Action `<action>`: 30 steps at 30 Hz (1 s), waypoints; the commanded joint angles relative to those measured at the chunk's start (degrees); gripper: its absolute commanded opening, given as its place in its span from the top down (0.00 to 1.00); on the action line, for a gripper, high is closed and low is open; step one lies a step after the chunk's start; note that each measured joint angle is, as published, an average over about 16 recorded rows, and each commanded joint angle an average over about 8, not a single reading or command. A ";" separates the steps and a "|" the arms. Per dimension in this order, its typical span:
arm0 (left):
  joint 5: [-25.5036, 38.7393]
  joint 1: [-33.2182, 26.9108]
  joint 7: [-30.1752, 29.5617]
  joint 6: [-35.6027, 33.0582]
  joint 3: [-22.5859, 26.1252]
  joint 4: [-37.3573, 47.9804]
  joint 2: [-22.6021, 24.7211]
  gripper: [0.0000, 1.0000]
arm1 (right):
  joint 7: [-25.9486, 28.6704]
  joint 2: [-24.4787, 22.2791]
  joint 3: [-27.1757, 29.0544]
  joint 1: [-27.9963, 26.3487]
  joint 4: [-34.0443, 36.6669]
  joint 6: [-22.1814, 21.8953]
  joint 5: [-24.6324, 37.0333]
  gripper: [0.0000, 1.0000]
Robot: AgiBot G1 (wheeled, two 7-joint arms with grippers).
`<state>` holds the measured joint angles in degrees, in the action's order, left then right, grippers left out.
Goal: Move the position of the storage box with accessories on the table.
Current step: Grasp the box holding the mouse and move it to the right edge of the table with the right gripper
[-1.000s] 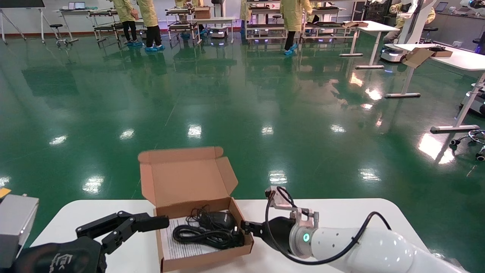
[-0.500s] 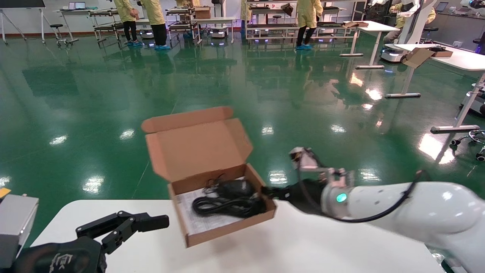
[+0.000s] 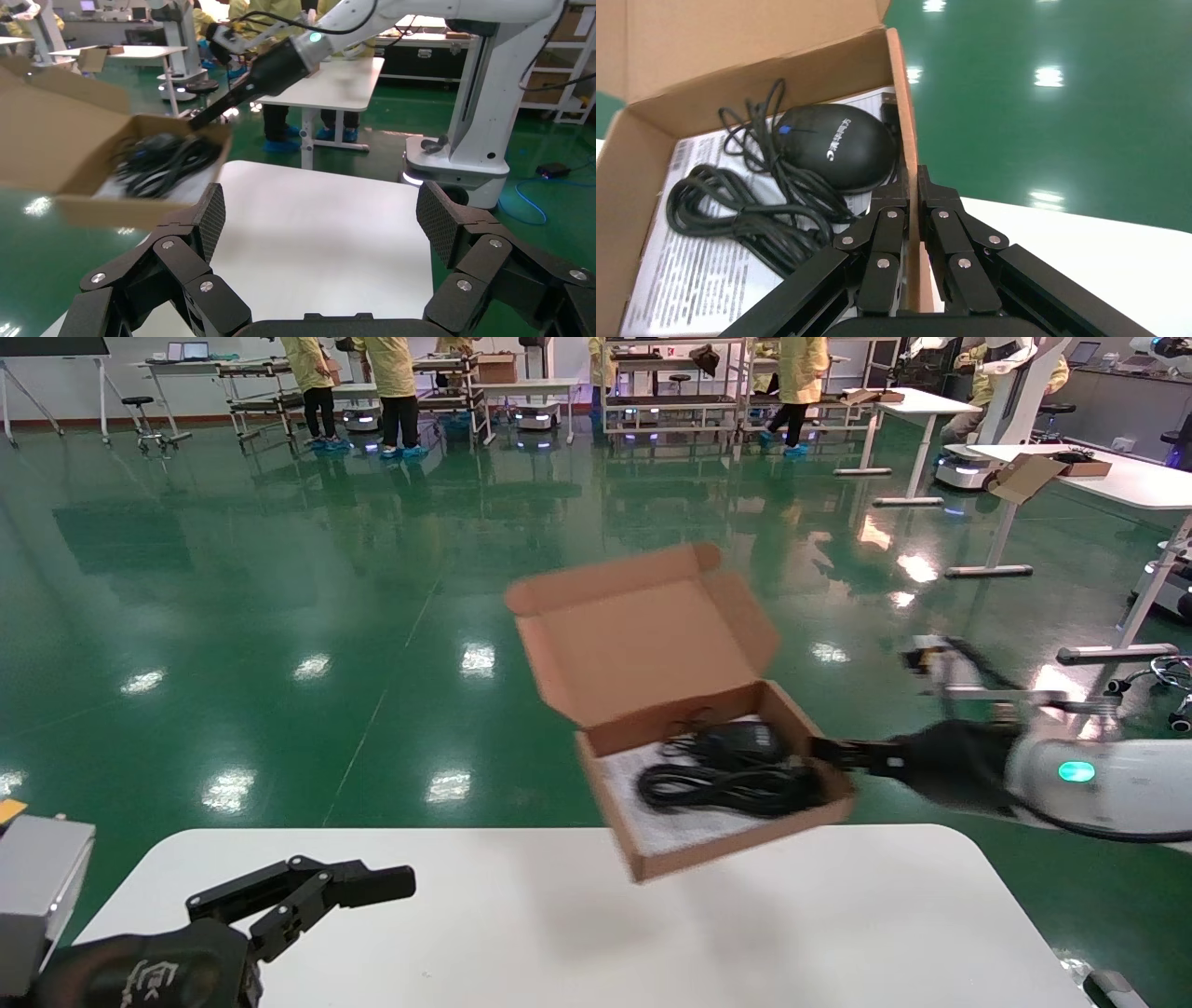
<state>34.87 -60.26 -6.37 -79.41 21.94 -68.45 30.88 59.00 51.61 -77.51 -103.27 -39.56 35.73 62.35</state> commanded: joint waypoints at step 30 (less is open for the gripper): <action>0.00 0.00 0.00 0.00 0.00 0.00 0.00 0.00 | -5.92 -17.45 0.28 7.05 -2.22 -2.66 -0.63 1.00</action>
<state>34.87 -60.26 -6.37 -79.41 21.94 -68.45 30.88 53.07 34.22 -77.20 -96.11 -41.77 32.98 61.64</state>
